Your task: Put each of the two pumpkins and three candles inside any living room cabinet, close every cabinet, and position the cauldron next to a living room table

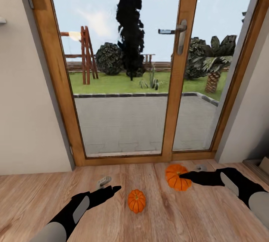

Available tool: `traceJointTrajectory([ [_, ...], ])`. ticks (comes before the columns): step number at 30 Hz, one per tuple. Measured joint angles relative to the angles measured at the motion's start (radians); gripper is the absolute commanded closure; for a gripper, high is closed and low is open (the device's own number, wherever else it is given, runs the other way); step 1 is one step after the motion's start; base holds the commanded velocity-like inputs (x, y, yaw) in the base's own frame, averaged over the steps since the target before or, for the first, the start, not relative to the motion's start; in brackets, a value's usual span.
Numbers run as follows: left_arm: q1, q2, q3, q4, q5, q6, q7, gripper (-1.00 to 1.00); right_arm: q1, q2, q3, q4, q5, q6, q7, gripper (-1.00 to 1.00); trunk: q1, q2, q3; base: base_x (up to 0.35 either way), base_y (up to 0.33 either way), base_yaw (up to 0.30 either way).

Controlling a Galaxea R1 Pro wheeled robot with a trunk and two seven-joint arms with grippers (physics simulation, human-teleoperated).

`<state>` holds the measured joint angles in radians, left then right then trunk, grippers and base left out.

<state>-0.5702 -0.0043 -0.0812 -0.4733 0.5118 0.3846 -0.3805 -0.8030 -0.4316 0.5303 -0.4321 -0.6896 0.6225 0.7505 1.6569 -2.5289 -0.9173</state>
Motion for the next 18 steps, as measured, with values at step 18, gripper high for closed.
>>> traceJointTrajectory([
  [18,-0.009,0.002,0.004,-0.005,0.037,0.164,0.009,-1.0,0.0,-0.175,-0.028,-0.451,-0.011,0.423,-0.024,1.0,0.0,0.0,0.0,0.0,0.0,0.0],
])
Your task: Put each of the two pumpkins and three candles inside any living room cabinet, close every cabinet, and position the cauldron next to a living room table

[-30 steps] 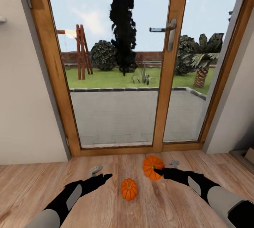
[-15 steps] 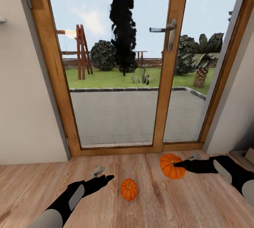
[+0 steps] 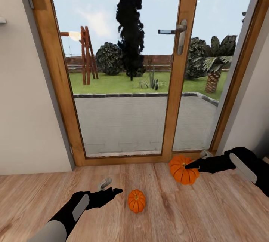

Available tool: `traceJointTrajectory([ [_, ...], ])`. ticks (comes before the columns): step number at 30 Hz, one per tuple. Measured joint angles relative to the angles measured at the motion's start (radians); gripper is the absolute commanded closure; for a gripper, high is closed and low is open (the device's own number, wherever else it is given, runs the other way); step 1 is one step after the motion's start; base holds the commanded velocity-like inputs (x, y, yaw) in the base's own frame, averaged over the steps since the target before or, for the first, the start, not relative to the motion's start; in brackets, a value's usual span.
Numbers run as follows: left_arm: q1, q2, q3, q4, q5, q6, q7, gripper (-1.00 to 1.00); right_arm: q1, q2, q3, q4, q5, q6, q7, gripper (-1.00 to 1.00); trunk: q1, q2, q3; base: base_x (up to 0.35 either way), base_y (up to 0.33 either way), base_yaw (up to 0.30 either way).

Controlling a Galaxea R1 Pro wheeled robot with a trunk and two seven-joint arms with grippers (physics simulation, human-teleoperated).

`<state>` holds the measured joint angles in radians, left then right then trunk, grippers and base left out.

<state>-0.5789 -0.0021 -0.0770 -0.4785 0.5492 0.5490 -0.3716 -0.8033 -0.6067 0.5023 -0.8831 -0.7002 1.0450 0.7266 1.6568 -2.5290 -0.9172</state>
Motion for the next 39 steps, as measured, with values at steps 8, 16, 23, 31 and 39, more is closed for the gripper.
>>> traceJointTrajectory([
  [8,-0.005,-0.002,0.0,-0.007,0.005,0.018,-0.002,-1.0,-0.002,-0.105,-0.165,-0.051,0.004,0.001,-0.135,1.0,0.0,0.0,0.0,0.0,0.0,0.0],
  [16,-0.05,-0.056,-0.001,-0.004,0.014,0.027,-0.003,-1.0,-0.001,-0.123,-0.162,-0.084,0.008,0.002,-0.142,1.0,0.0,0.0,0.0,0.0,0.0,0.0],
  [23,-0.053,-0.059,-0.005,-0.004,0.012,0.081,0.0,-1.0,0.0,-0.127,-0.161,-0.088,0.01,0.002,-0.143,1.0,0.0,0.0,0.0,0.0,0.0,-0.102],
  [31,-0.053,-0.061,-0.008,-0.001,0.008,0.126,0.004,-1.0,0.001,-0.144,-0.158,-0.086,0.015,0.0,-0.144,1.0,0.0,0.0,0.0,0.141,-0.029,-0.123],
  [39,-0.052,-0.06,-0.008,0.0,0.01,0.184,0.001,-1.0,0.006,-0.216,-0.158,-0.086,0.017,-0.001,-0.14,1.0,0.0,0.0,0.0,0.145,-0.007,-0.006],
])
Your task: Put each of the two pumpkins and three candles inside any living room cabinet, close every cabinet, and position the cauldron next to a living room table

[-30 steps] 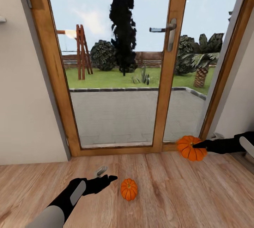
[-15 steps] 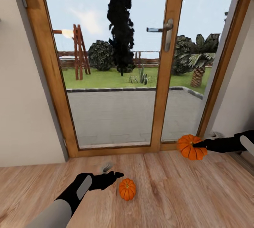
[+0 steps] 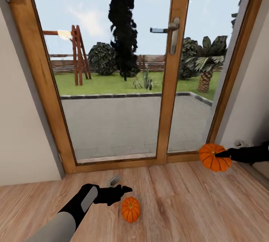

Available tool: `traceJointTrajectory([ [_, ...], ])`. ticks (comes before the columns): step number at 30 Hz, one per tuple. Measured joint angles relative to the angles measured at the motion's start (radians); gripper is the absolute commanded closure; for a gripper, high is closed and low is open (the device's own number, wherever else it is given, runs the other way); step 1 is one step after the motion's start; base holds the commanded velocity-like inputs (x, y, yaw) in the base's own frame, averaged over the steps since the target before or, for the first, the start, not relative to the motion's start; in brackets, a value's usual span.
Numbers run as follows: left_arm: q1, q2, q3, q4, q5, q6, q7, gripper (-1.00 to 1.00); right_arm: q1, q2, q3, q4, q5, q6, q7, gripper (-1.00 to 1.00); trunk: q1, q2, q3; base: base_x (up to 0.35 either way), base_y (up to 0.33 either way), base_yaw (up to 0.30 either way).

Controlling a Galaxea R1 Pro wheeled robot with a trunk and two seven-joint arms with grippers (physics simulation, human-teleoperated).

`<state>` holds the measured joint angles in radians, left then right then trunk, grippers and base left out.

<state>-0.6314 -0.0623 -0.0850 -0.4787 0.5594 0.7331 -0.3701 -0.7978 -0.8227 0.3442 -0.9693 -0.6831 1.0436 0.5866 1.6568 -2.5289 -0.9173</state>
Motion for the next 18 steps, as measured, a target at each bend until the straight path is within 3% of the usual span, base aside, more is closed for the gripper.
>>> traceJointTrajectory([
  [2,0.0,0.002,0.002,0.001,0.0,0.054,0.006,-1.0,0.002,-0.023,0.0,0.0,-0.012,0.002,0.003,1.0,0.0,0.0,0.0,0.21,0.0,0.0],
  [4,0.0,0.003,0.005,0.002,0.001,0.065,0.009,-1.0,0.003,-0.026,0.001,0.0,-0.008,0.002,0.004,1.0,0.0,0.0,0.0,0.264,0.0,0.0],
  [14,0.0,0.005,0.008,0.005,0.003,0.073,0.026,-1.0,0.004,-0.044,0.0,-0.005,-0.023,0.003,0.015,1.0,0.0,0.0,0.0,0.03,0.0,0.0],
  [18,0.0,0.006,0.008,0.005,0.003,0.073,0.041,-1.0,0.005,-0.044,0.0,-0.005,-0.019,0.003,0.029,1.0,0.002,-0.001,-0.015,0.0,0.0,0.0],
])
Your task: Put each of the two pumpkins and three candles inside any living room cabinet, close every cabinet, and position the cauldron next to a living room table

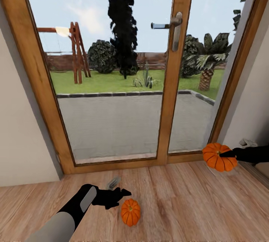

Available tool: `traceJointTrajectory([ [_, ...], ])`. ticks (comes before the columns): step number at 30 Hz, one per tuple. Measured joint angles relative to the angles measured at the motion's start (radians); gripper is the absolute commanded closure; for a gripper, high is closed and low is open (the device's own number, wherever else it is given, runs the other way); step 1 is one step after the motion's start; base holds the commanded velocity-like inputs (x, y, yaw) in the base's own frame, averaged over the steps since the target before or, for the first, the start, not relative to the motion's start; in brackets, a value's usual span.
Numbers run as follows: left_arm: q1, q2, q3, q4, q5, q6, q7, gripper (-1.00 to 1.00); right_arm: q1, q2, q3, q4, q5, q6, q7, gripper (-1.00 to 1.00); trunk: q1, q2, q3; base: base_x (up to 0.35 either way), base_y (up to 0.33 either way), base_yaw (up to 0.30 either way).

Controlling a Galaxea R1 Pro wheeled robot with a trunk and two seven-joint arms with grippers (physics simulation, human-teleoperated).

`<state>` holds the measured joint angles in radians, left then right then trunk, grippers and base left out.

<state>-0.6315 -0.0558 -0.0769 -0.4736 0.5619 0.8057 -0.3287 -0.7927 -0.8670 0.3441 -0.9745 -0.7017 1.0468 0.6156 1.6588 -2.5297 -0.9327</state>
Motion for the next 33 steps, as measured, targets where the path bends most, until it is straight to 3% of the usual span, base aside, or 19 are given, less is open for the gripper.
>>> traceJointTrajectory([
  [6,0.0,0.0,-0.001,-0.001,0.002,-0.001,0.1,-1.0,0.0,-0.001,0.001,0.0,0.001,0.0,0.006,1.0,0.003,-0.001,-0.023,0.0,0.0,0.0],
  [12,0.0,0.0,-0.002,-0.001,0.002,-0.001,0.1,-1.0,0.0,-0.003,0.004,0.003,0.003,0.0,0.004,1.0,0.005,-0.003,-0.046,0.0,0.0,0.0],
  [18,0.0,0.0,-0.004,-0.001,0.002,-0.008,0.099,-1.0,0.0,-0.029,0.005,0.012,0.006,0.0,0.001,1.0,0.008,-0.004,-0.07,0.0,0.0,0.0],
  [22,0.0,-0.001,-0.005,-0.002,0.002,-0.013,0.098,-1.0,0.0,-0.029,0.005,0.029,0.004,0.0,0.001,1.0,0.01,-0.005,-0.085,0.0,0.0,0.0],
  [25,0.0,-0.001,-0.007,-0.003,0.002,-0.059,0.096,-1.0,0.0,-0.028,0.006,0.066,0.015,-0.002,0.001,1.0,0.01,-0.005,-0.085,0.0,0.0,0.0],
  [33,0.0,-0.002,-0.008,-0.004,0.002,-0.085,0.09,-1.0,0.0,-0.028,0.006,0.065,0.006,0.0,0.013,1.0,0.01,-0.005,-0.089,0.0,0.0,0.0],
])
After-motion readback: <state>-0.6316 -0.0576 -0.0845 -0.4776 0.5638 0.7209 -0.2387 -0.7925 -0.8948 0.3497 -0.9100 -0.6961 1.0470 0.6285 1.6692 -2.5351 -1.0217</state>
